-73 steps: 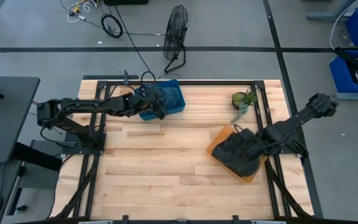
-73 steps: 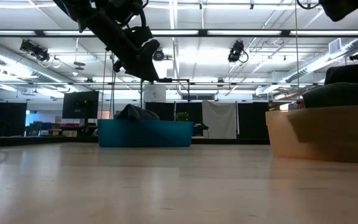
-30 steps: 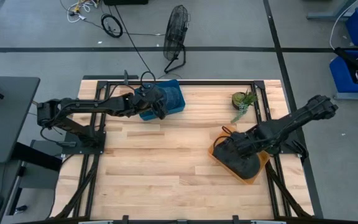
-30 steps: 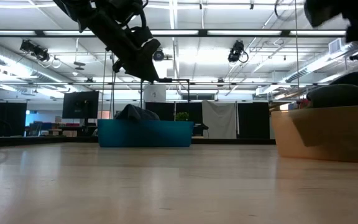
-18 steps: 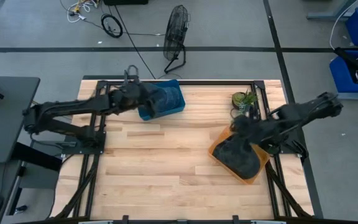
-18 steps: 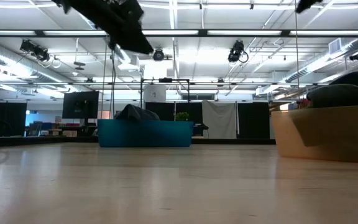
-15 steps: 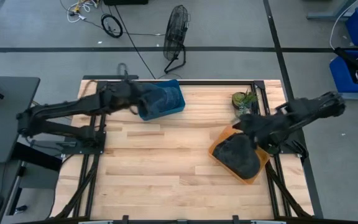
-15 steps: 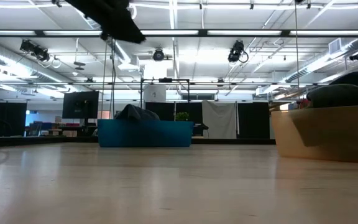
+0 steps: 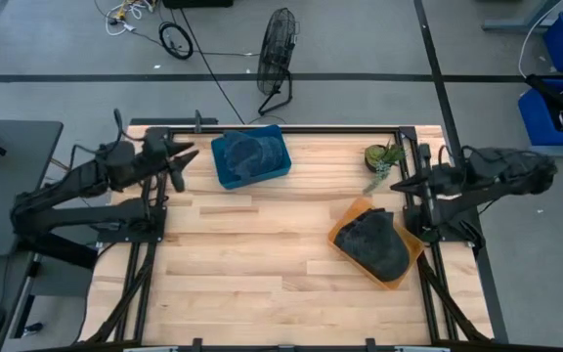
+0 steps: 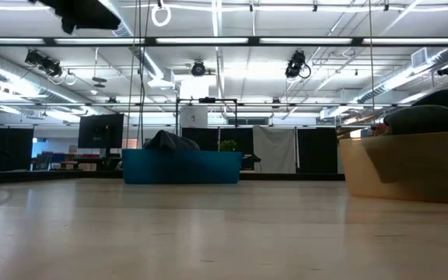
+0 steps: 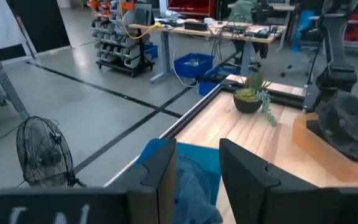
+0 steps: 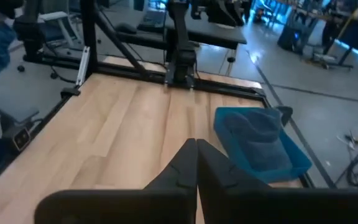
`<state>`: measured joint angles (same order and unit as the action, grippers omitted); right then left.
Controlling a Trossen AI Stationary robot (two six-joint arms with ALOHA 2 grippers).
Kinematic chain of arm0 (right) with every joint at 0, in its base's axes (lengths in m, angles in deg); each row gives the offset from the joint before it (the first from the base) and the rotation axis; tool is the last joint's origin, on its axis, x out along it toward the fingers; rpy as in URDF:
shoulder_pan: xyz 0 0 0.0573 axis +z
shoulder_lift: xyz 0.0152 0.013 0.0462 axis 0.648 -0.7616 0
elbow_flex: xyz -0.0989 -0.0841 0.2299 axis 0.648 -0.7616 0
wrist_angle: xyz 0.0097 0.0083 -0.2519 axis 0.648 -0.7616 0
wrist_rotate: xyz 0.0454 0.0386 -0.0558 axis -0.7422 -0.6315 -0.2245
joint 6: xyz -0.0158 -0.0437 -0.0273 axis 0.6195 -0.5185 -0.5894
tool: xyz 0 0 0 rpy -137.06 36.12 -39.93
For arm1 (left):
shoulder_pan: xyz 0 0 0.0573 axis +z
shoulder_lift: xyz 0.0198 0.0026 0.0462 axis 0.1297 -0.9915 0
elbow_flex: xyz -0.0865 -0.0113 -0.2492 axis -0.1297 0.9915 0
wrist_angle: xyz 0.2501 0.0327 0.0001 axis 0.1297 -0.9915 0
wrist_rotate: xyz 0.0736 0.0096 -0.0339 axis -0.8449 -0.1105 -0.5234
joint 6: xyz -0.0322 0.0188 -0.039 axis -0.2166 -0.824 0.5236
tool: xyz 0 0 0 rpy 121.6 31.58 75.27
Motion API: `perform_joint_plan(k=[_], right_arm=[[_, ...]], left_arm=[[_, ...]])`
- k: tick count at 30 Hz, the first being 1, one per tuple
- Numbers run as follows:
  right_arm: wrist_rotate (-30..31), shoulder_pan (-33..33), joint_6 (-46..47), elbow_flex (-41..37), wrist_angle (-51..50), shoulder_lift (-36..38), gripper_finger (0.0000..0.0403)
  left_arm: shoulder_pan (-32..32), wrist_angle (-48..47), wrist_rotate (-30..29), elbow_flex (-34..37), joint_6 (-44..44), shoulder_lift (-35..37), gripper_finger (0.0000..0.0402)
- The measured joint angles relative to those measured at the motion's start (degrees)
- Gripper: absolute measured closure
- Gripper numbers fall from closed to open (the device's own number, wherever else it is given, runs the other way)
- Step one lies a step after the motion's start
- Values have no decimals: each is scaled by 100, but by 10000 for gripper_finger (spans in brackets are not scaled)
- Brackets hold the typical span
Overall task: Pick & Place hat
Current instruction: Return to Home Position
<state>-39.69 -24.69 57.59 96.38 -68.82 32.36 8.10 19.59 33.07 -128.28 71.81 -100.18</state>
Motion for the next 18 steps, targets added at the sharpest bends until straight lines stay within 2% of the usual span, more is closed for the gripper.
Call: perform_joint_plan(k=[6,9,12,18], right_arm=[[-142,0,-511,-1308,751,982,395],[-430,0,-816,-1890,1334,1396,395],[-618,0,-882,-2376,1874,1751,394],[269,0,-816,-3339,3161,2126,394]], left_arm=[[2,639,0,1248,-11,1103,278],[4,1052,2,1666,-58,1604,278],[4,1469,248,2072,-203,2086,278],[4,2559,644,2947,-437,2759,278]])
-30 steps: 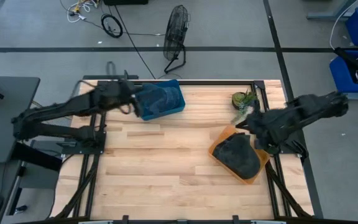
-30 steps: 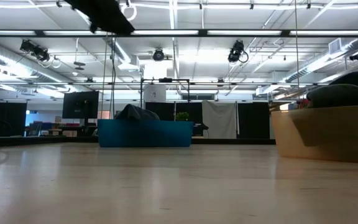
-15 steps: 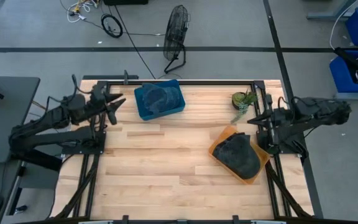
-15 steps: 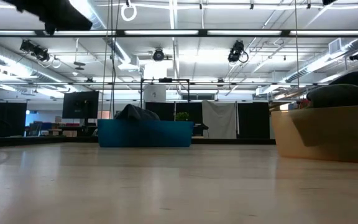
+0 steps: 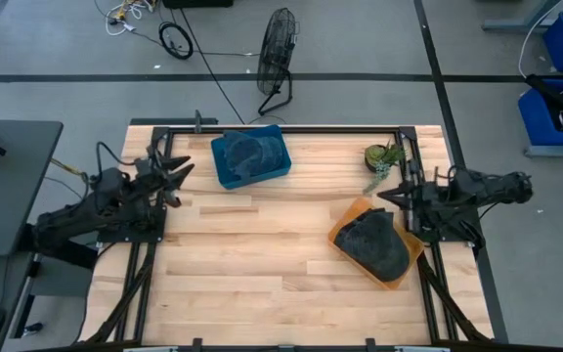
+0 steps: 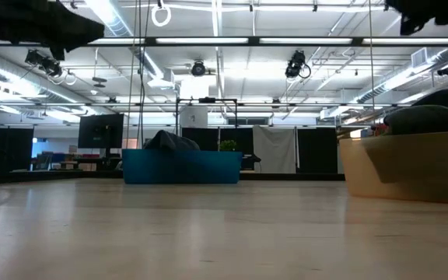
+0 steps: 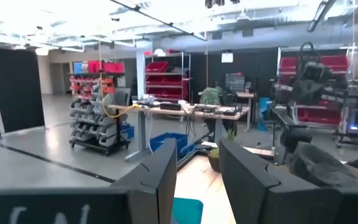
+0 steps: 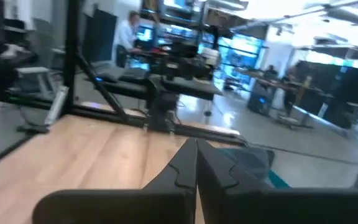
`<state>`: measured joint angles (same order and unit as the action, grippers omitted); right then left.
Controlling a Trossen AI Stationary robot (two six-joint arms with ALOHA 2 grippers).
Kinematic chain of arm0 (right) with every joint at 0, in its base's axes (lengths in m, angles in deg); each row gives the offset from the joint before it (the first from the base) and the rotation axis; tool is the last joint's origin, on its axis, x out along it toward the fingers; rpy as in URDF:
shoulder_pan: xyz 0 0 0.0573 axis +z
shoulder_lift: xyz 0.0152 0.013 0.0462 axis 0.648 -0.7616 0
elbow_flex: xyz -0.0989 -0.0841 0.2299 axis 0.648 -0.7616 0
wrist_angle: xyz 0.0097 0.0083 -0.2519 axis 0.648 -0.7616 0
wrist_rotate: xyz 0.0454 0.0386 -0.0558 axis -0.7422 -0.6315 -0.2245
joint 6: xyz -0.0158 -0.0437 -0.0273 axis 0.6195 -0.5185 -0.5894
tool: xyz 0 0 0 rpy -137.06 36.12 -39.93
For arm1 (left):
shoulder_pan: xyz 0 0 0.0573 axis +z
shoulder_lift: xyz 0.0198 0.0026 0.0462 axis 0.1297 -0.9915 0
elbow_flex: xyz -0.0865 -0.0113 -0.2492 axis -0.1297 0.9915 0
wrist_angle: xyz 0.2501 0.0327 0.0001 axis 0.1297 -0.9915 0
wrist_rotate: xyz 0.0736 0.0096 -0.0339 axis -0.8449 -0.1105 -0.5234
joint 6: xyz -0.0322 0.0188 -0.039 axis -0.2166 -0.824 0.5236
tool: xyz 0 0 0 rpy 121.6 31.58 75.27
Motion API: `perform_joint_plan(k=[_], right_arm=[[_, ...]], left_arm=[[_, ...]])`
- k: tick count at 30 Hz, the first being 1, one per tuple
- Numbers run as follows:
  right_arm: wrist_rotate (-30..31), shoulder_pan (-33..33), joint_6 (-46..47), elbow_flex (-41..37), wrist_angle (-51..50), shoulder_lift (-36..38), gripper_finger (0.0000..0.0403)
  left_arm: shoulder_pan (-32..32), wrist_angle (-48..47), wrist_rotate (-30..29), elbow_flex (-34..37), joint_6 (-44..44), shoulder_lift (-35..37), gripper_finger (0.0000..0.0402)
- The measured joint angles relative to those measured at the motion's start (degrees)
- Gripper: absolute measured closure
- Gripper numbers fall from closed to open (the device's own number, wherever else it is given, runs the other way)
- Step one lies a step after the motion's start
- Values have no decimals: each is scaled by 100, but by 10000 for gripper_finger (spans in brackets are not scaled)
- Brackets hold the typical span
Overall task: Pick & Place hat
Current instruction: Return to Home Position
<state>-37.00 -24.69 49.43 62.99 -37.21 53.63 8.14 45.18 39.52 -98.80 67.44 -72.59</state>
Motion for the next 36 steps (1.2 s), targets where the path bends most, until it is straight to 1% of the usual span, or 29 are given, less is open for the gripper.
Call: perform_joint_plan(k=[2,6,11,15,18,22,27,29,33,36], right_arm=[[112,0,88,-313,276,17,394],[-134,0,97,-891,1201,15,394],[-215,-27,-284,-1513,2236,15,394],[-698,-219,-395,-1977,2886,15,394],[-769,-441,-338,-2189,2920,15,394],[-825,-691,-178,-2185,2732,14,394],[-1331,-880,-441,-2181,2761,13,394],[-1321,-930,-515,-2179,2759,13,394],[-998,-1019,-522,-2179,2740,13,394],[-806,-1065,-493,-2177,2731,13,394]], left_arm=[[0,337,16,311,-11,106,278],[0,860,40,742,20,165,278],[0,922,82,954,136,165,278],[0,925,238,966,18,165,278],[0,913,405,966,-1,152,278],[0,891,687,1038,139,157,278],[0,924,696,1235,139,154,278],[0,966,696,1348,168,154,278],[0,874,684,1384,435,152,278],[0,893,683,1384,432,152,278]])
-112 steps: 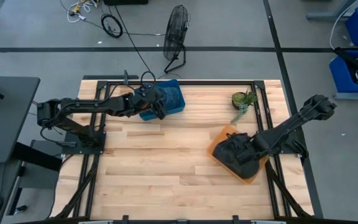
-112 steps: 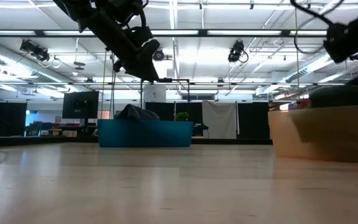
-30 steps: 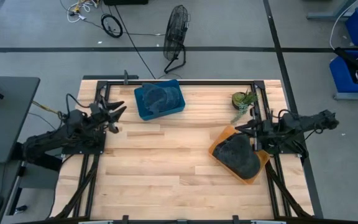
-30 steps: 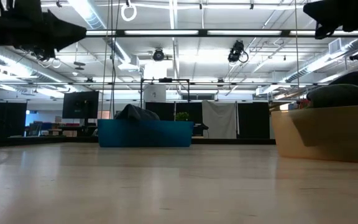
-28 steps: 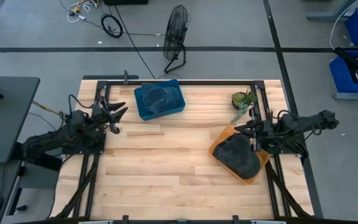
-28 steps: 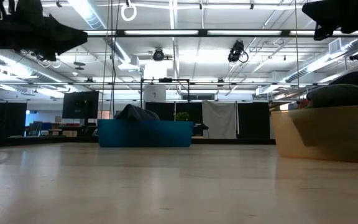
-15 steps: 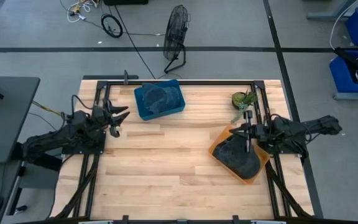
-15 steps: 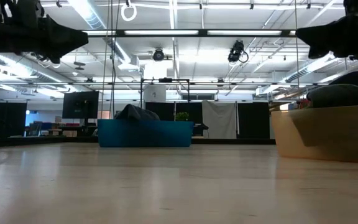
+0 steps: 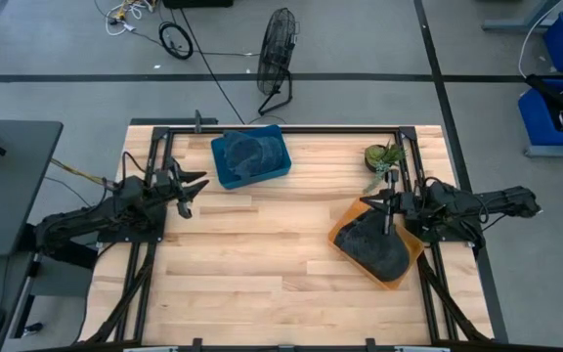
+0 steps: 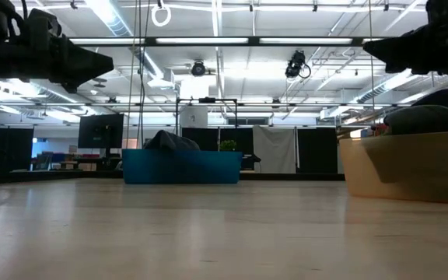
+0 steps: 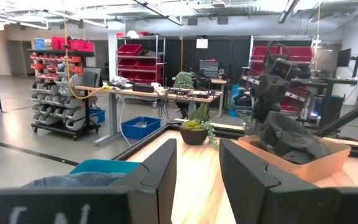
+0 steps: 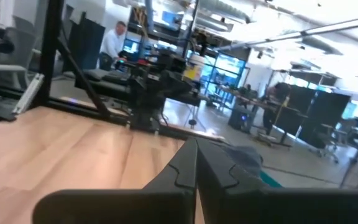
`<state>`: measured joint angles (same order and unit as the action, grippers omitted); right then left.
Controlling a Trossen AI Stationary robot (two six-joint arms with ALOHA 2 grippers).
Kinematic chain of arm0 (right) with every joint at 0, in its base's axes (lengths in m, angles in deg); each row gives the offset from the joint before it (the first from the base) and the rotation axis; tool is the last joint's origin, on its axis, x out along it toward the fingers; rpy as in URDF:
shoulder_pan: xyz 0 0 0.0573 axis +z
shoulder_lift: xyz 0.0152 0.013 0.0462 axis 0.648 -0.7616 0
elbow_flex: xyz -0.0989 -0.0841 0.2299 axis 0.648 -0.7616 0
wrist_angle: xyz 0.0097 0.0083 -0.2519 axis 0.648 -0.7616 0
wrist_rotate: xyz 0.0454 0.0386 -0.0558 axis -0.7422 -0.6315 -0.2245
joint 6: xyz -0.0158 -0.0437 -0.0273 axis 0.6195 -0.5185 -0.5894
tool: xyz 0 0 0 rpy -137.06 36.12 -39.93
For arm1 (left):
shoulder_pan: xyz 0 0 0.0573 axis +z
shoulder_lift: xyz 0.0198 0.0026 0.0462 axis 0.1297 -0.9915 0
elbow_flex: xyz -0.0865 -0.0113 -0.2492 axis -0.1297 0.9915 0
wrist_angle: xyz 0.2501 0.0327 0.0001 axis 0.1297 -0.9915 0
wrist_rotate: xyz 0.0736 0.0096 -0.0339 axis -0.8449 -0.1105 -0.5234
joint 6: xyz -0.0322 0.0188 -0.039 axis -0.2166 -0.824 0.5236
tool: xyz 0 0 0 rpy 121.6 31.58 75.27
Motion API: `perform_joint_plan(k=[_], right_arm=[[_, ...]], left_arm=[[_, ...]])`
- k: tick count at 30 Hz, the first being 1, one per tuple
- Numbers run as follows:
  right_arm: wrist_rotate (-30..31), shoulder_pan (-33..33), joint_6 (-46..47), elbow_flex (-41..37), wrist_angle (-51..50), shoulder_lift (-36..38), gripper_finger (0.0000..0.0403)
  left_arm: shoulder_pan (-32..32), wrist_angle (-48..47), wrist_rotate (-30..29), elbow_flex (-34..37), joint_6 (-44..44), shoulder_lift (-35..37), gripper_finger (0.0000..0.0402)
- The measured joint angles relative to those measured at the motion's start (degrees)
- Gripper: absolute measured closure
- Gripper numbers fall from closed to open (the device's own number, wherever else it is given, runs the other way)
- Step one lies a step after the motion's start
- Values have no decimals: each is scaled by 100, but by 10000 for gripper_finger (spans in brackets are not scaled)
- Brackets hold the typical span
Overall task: Pick & Place hat
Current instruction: Return to Home Position
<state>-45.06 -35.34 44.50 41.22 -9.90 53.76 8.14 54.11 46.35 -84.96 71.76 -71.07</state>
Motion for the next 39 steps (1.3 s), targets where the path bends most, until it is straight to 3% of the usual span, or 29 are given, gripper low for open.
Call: perform_joint_plan(k=[17,39], right_arm=[[40,-17,172,4,-1227,0,394],[-68,-17,170,4,-1230,-24,394]], left_arm=[[0,-288,-4,4,455,0,278],[0,-284,-7,7,451,0,278]])
